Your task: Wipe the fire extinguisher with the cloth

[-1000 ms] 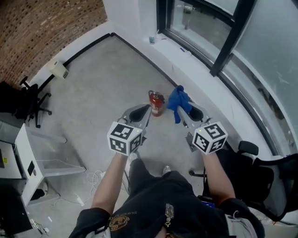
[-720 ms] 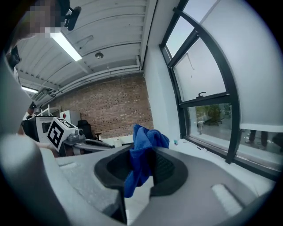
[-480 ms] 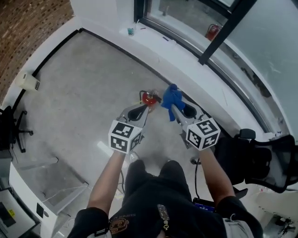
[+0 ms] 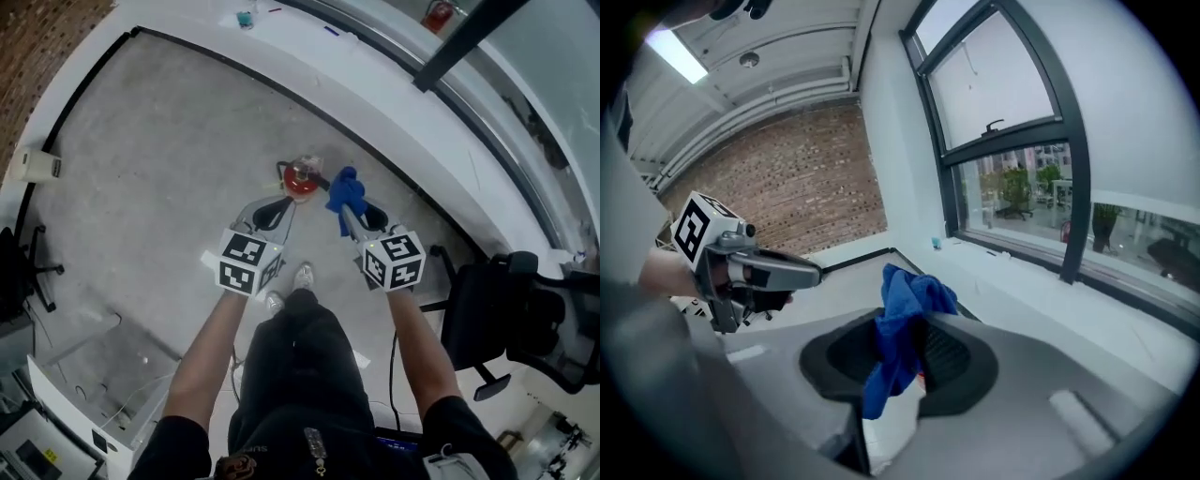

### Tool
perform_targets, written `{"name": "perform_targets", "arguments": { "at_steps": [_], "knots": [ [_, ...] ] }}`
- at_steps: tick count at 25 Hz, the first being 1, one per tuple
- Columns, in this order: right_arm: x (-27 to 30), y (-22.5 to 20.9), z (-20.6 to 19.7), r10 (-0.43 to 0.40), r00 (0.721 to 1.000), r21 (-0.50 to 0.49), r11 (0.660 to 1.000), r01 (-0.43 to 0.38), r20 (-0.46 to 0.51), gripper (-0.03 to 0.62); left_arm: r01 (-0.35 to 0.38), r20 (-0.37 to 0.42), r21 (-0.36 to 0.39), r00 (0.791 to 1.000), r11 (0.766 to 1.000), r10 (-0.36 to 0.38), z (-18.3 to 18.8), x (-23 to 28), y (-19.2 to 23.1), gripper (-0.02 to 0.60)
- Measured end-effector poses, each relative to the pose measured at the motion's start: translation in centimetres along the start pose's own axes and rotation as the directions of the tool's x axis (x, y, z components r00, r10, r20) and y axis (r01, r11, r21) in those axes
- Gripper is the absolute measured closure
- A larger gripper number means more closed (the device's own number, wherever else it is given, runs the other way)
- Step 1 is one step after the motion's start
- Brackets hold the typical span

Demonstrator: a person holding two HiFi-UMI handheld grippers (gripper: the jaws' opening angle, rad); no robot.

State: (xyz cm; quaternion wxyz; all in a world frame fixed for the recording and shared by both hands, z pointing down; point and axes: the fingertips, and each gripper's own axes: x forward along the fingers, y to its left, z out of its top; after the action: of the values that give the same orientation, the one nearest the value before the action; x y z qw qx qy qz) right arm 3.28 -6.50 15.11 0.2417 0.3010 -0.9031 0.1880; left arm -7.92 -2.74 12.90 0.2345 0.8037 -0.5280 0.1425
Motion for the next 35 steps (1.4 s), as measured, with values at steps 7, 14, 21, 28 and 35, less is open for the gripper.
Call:
{"name": "perform_targets", "arguments": {
  "at_steps": [7,14,21,28,35],
  "knots": [
    [8.8,-6.6,-6.8,-0.010,0.997,0.058,0.998,0.015,-0.077,0.497,-0.016,-0.096,-0.009,0.995,1.000,0.015,-4.7,8.7,3.3,0.575],
    [15.1,-8.7,-12.4,-0.032,0.987,0.078,0.996,0.044,-0.157,0.496,-0.001,-0.148,-0.027,0.989,1.000,-0.003,-8.9,13.9,6.3,0.575],
    [18.4,-8.3,-14.7,-0.070,0.978,0.058,0.995,0.083,-0.199,0.497,0.037,-0.182,-0.060,0.982,0.998,-0.047,-13.3,16.2,9.1,0.575],
    [22.6,-6.1,-14.4,-0.132,0.962,0.033,0.989,0.144,-0.238,0.497,0.109,-0.184,-0.067,0.976,0.992,-0.119,-15.2,16.4,13.0,0.575],
    [26.8,-3.8,-14.6,-0.229,0.930,0.035,0.968,0.249,-0.286,0.499,0.245,-0.192,-0.002,0.951,0.969,-0.241,-16.0,15.0,17.1,0.575]
  ]
}}
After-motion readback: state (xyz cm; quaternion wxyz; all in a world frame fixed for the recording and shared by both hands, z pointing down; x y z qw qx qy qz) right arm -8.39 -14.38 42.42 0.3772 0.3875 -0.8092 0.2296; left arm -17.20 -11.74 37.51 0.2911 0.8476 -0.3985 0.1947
